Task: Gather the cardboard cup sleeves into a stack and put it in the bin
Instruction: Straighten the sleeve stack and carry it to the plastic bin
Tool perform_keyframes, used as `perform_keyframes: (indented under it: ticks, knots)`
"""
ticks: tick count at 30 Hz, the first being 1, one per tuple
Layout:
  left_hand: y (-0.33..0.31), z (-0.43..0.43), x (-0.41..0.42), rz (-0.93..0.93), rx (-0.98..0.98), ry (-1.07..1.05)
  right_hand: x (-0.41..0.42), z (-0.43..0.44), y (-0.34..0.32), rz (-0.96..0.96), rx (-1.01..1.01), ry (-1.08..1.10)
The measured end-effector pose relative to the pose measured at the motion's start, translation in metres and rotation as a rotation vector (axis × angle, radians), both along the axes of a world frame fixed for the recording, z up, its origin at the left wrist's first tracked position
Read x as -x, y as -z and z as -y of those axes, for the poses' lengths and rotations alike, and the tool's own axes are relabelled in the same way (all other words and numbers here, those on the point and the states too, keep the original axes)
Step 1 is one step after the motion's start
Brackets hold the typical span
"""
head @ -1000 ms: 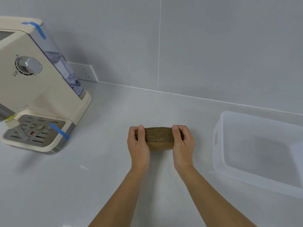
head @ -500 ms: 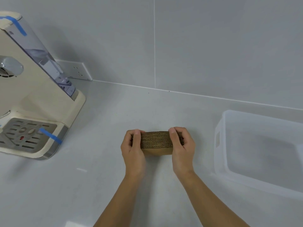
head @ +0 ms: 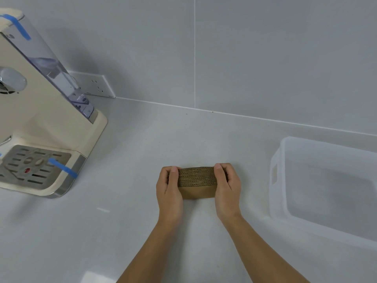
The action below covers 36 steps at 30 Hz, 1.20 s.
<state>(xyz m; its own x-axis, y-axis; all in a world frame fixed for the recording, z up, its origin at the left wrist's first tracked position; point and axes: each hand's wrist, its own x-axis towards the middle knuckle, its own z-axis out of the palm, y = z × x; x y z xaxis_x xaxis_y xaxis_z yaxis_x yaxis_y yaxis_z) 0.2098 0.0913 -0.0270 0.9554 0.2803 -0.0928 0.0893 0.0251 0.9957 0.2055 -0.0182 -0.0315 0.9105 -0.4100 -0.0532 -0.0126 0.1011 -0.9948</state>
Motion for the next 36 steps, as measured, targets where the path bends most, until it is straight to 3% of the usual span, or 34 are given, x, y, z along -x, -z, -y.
perform_keyframes:
  ticks: [5, 10, 19, 29, 36]
  knots:
    - [-0.005, -0.017, 0.003, 0.033, 0.003, 0.254, -0.002, 0.0, -0.001, -0.01, 0.013, -0.003]
    - [-0.002, -0.049, 0.008, 0.007, -0.144, 0.573, 0.0, 0.002, -0.001, -0.02, 0.055, -0.029]
    - [0.0, -0.062, 0.01, 0.008, -0.17, 0.566, 0.006, 0.009, -0.002, -0.039, 0.119, -0.124]
    - [-0.001, -0.061, 0.01, 0.016, -0.17, 0.545, 0.028, 0.047, -0.008, -0.051, 0.113, -0.484]
    - [-0.001, -0.061, 0.01, 0.005, -0.18, 0.534, 0.029, 0.051, -0.002, -0.073, 0.167, -0.454]
